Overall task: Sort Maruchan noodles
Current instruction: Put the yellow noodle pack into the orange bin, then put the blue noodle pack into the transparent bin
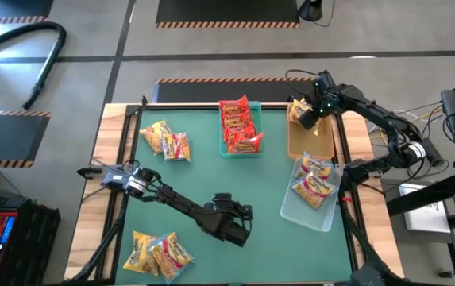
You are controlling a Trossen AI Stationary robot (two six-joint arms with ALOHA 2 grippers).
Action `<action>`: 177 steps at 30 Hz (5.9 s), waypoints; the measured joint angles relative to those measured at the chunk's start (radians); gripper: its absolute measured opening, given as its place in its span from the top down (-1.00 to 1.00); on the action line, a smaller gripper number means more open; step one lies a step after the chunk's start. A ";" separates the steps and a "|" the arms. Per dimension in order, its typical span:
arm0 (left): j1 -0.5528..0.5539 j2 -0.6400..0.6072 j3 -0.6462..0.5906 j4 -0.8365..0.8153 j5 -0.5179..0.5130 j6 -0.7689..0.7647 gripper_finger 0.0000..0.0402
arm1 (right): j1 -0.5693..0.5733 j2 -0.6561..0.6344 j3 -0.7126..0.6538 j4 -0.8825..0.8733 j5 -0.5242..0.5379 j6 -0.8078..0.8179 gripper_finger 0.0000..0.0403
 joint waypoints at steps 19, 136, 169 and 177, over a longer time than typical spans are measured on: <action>0.049 0.000 0.000 -0.052 0.001 -0.002 0.63 | 0.041 -0.003 0.091 0.143 -0.175 0.213 -0.07; 0.405 -0.910 -1.046 0.469 0.571 0.680 0.81 | 0.534 0.002 -0.055 0.314 0.090 0.727 -0.07; 0.182 -0.855 -0.941 0.467 0.580 0.496 0.81 | 0.534 0.002 -0.056 0.313 0.089 0.565 -0.07; 0.157 -0.727 -0.941 0.430 0.486 0.330 0.81 | 0.534 0.002 -0.056 0.314 0.089 0.540 -0.07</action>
